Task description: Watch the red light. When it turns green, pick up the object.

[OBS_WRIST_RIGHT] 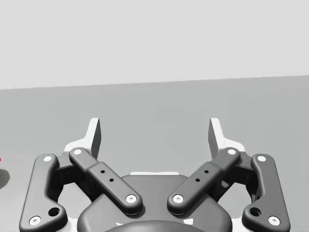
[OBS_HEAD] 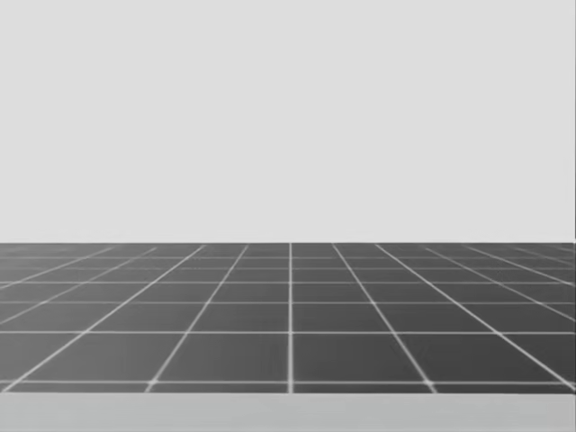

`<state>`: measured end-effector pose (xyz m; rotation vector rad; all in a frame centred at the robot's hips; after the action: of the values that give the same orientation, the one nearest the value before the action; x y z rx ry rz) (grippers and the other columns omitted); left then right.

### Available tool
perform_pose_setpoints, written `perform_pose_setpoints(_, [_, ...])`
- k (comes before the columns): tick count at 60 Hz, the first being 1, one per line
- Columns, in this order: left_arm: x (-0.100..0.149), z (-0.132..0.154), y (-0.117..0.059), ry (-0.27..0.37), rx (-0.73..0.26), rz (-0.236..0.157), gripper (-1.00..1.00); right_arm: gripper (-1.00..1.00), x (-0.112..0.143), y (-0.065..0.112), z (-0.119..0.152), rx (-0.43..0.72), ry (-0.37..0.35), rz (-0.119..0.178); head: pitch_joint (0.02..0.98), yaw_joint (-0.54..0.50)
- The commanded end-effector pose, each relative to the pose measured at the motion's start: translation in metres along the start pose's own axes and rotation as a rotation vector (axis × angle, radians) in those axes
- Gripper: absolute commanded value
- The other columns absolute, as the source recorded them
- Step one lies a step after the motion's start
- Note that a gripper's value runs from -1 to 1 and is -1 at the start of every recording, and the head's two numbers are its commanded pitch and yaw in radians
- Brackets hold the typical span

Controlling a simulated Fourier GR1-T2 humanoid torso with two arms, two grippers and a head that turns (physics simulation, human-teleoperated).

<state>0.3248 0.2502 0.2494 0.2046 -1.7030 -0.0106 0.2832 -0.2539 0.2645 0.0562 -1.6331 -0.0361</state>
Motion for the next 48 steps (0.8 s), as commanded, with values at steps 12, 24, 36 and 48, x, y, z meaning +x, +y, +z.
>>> perform_pose_setpoints(12, [-0.0047, -0.0023, 0.0013, 0.016, -0.001, -0.018, -1.00, -1.00, -0.0049, -0.0070, -0.0033, -0.013, 0.050, -0.002, 0.153, 0.01])
perform_pose_setpoints(24, [-0.0057, -0.0028, 0.0009, 0.019, -0.010, -0.027, -1.00, -1.00, -0.0066, -0.0068, -0.0043, -0.045, 0.025, 0.034, 0.291, 0.01])
perform_pose_setpoints(36, [-0.0064, -0.0035, 0.0006, 0.018, -0.014, -0.034, -1.00, -1.00, -0.0079, -0.0072, -0.0051, -0.043, 0.020, 0.045, 0.411, 0.02])
perform_pose_setpoints(48, [-0.0069, -0.0040, 0.0001, 0.020, -0.020, -0.040, -1.00, -1.00, -0.0088, -0.0071, -0.0058, -0.041, 0.019, 0.051, 0.535, 0.06])
